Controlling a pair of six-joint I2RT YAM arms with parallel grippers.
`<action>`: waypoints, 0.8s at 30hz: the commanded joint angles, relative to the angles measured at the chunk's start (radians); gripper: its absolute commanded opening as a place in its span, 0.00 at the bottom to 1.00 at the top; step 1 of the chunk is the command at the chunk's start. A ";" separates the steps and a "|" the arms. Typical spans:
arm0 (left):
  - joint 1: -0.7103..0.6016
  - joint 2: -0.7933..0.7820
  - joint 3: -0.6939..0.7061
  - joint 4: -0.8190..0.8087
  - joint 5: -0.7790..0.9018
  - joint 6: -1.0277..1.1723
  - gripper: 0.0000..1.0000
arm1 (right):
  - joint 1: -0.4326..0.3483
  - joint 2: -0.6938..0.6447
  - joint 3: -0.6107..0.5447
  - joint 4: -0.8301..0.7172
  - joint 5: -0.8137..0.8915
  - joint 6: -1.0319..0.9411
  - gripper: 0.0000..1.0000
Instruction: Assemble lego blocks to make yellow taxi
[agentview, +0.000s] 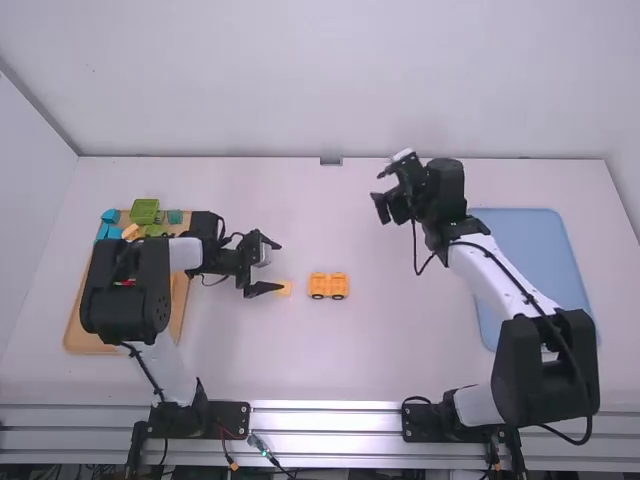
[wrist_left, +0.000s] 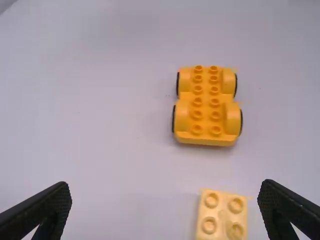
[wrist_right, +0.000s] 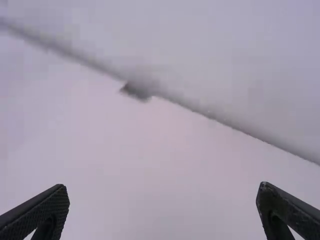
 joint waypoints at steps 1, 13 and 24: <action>-0.007 0.014 -0.015 0.004 0.031 -0.074 0.99 | -0.001 0.034 0.032 -0.039 -0.417 -0.320 0.99; 0.000 0.095 -0.002 -0.012 0.027 -0.065 0.99 | -0.040 0.341 0.032 -0.094 -0.790 -0.539 0.99; 0.000 0.095 -0.002 0.016 0.076 -0.104 0.99 | -0.005 0.431 0.032 -0.053 -0.863 -0.579 0.99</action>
